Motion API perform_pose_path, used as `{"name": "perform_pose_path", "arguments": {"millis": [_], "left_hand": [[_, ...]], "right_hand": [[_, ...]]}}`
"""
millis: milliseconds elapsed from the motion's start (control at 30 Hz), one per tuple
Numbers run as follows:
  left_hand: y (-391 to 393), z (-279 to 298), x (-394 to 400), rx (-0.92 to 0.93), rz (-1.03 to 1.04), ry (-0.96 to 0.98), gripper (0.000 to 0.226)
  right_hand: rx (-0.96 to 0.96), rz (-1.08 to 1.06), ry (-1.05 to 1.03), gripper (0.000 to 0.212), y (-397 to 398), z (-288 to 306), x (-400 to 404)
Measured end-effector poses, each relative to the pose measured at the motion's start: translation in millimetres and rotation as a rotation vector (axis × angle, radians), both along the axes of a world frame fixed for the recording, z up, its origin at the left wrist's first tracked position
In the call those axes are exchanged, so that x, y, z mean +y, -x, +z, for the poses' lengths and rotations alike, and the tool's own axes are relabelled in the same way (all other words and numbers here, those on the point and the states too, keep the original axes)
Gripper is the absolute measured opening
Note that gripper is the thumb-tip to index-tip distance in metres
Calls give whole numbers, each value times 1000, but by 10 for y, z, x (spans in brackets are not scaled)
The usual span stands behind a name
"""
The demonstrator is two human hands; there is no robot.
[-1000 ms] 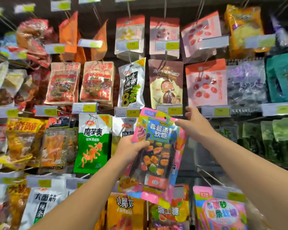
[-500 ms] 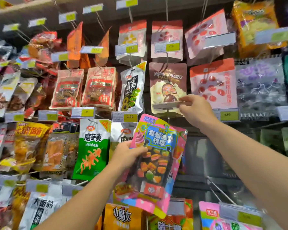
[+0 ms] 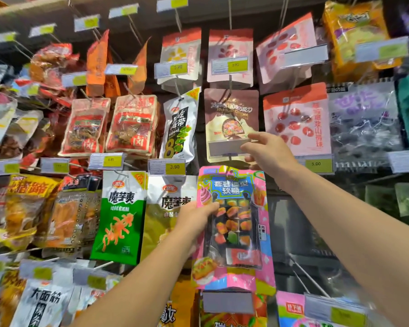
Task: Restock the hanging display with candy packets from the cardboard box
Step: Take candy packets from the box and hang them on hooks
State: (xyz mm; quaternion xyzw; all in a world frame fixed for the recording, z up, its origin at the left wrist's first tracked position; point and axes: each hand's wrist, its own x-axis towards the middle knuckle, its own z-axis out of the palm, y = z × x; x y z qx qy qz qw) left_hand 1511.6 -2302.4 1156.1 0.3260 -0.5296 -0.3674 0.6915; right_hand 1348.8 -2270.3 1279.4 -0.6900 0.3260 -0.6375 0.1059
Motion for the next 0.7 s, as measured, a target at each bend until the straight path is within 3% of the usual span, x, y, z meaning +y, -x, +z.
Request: {"name": "perform_pose_path", "arguments": {"millis": [267, 400, 533, 700], "left_hand": [[38, 16, -175, -30, 35, -33, 11], [38, 25, -292, -77, 82, -32, 7], [23, -59, -376, -109, 62, -29, 32], [5, -151, -429, -62, -48, -38, 19]], "right_hand": [[31, 9, 28, 53, 9, -67, 54], [2, -44, 76, 39, 10, -332, 79], [57, -195, 18, 55, 69, -956, -99], [111, -369, -151, 76, 126, -1429, -413]]}}
